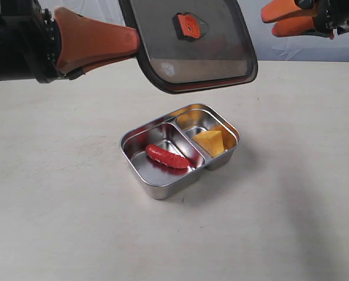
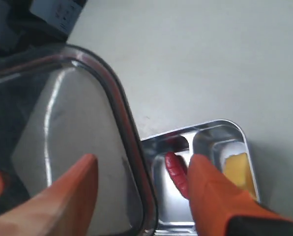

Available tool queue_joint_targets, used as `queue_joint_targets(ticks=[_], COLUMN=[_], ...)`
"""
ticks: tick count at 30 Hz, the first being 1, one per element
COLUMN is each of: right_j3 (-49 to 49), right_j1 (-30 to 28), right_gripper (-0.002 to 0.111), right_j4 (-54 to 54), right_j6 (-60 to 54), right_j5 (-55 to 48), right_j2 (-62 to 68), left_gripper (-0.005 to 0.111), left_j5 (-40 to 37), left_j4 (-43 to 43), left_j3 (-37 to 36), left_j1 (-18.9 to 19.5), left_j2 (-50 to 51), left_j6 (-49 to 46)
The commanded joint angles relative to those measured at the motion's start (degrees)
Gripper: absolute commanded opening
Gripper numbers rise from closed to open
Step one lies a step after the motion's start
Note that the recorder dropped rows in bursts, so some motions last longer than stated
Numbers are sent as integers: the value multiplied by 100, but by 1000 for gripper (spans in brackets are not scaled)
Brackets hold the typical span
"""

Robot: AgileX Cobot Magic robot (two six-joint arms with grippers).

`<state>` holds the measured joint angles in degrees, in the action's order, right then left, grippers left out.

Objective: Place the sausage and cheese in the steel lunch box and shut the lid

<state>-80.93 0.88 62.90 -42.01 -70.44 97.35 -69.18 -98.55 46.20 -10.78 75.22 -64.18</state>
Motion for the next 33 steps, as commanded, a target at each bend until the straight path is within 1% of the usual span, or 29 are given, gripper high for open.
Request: queue_joint_targets(ticks=[1,5,7,11,12,17,23,30,33], right_j3=[677,1534,2036,2778,2893,2960,2960,2960,2960], right_j1=[-494,-926,-1061,-1112,-1046,-630,-196,-258,-483], right_gripper=[53,53,53,53,53,53,53,53,53], right_j4=[1230,1522,1897,2867,3014,2932,3428,3257,3109], right_j6=[-173,-1219,-1705,-2451,-2657,-3010,-3371,-3384,-3370], right_j5=[48,48,48,48,48,48,48,48,48], right_j2=[-42,-42,24,124,148,181,181,181,170], left_gripper=[0,0,0,0,0,0,0,0,0], left_j5=[-78,-78,-78,-78,-78,-78,-78,-78,-78], left_j4=[-139,-139,-139,-139,-139,-139,-139,-139,-131], left_j3=[11,11,23,24,12,12,12,12,12], left_j1=[-19,-19,-19,-19,-19,-35,-245,-245,-234], left_j2=[-113,-254,-334,-399,-399,-399,-399,-386,-386], left_j6=[-134,-135,-116,1,68,80,80,69,114])
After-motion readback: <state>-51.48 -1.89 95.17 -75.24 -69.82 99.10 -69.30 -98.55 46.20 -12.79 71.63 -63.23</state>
